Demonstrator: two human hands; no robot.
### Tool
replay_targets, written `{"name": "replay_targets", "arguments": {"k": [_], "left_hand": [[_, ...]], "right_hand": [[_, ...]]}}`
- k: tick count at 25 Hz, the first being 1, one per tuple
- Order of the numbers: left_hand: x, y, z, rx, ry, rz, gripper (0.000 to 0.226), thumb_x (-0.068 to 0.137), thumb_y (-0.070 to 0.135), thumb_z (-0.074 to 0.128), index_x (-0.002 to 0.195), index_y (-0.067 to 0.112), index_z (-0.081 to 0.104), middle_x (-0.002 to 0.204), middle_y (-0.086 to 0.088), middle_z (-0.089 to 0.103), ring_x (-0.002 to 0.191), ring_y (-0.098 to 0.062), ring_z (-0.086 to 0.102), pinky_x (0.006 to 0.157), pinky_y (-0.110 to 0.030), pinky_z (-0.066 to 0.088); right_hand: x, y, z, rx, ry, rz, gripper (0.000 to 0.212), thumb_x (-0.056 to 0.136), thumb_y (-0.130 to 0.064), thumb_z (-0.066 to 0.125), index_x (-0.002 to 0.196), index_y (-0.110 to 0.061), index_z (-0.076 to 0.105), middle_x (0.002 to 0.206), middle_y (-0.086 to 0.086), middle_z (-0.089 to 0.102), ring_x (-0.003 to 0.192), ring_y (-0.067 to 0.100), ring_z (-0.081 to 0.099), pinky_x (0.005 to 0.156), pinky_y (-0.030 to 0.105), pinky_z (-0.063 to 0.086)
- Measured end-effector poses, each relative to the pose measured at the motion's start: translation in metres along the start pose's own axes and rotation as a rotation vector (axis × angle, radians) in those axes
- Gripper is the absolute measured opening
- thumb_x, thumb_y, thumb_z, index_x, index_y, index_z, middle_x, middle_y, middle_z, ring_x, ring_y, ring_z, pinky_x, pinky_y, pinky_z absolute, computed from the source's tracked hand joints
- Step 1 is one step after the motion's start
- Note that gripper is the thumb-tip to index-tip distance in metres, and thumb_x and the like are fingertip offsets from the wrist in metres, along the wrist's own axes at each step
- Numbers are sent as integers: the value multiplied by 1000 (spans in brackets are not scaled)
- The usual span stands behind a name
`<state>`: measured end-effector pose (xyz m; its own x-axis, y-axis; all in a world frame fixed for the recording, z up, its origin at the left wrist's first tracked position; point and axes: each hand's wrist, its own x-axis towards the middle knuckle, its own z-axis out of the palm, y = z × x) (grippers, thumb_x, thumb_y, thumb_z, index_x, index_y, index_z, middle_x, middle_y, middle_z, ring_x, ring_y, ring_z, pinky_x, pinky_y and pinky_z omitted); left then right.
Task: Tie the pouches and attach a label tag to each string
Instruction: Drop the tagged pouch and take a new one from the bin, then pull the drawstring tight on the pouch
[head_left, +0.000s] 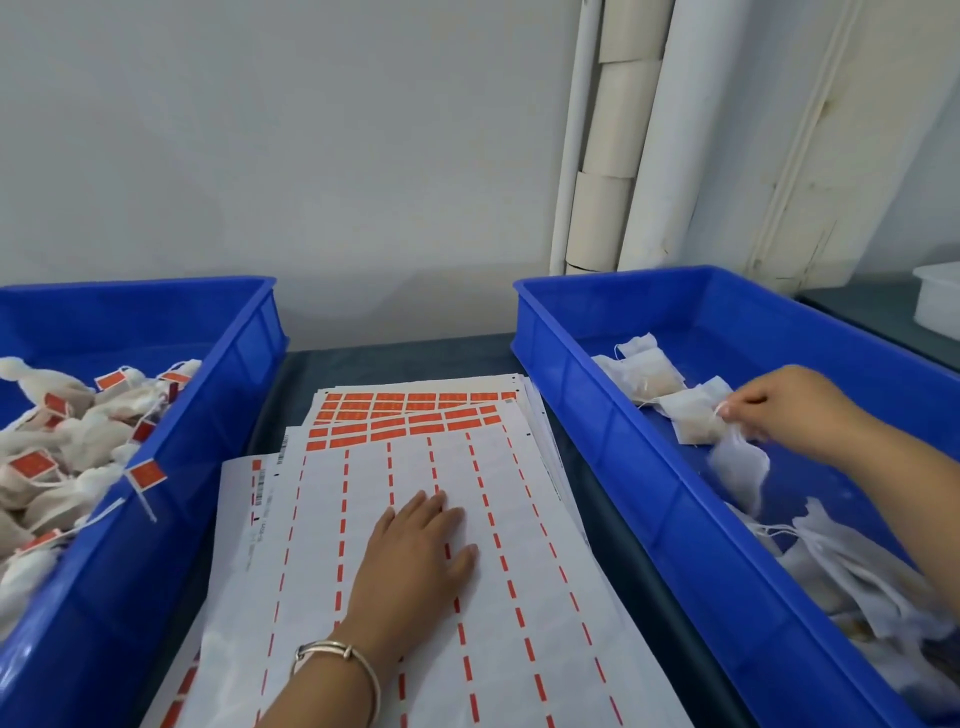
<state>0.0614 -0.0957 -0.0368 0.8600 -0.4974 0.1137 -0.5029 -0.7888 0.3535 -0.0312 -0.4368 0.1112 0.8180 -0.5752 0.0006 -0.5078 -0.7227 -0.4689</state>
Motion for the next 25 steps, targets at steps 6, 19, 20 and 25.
{"name": "replay_targets", "arguments": {"k": [6, 19, 20, 25], "left_hand": [[4, 7, -14, -167, -92, -61, 57, 90, 55, 46, 142, 36, 31, 153, 14, 24, 141, -12, 20, 115, -37, 12], [0, 3, -115, -905, 235, -116, 20, 66, 53, 55, 81, 42, 62, 74, 33, 65, 75, 15, 59, 55, -5, 41], [1, -2, -109, -948, 233, -159, 15, 69, 48, 57, 78, 39, 65, 72, 27, 67, 71, 11, 61, 58, -8, 41], [5, -19, -81, -1088, 57, -350, 18, 84, 26, 65, 70, 33, 74, 76, 12, 71, 77, -11, 67, 74, -26, 53]], "right_hand": [[-26, -95, -18, 356, 239, -304, 14, 84, -15, 68, 79, -28, 72, 75, -20, 67, 64, -6, 63, 56, 5, 44], [-79, -212, 124, 564, -139, -499, 11, 84, -20, 69, 85, -29, 74, 69, -20, 65, 69, -1, 64, 62, 8, 49], [-77, -211, 132, 572, -117, -479, 8, 84, -23, 70, 88, -28, 75, 73, -21, 64, 72, 1, 64, 65, 9, 49], [-71, -203, 171, 669, -55, -418, 23, 88, -20, 64, 72, -36, 62, 67, -22, 61, 68, -9, 60, 55, 1, 43]]}}
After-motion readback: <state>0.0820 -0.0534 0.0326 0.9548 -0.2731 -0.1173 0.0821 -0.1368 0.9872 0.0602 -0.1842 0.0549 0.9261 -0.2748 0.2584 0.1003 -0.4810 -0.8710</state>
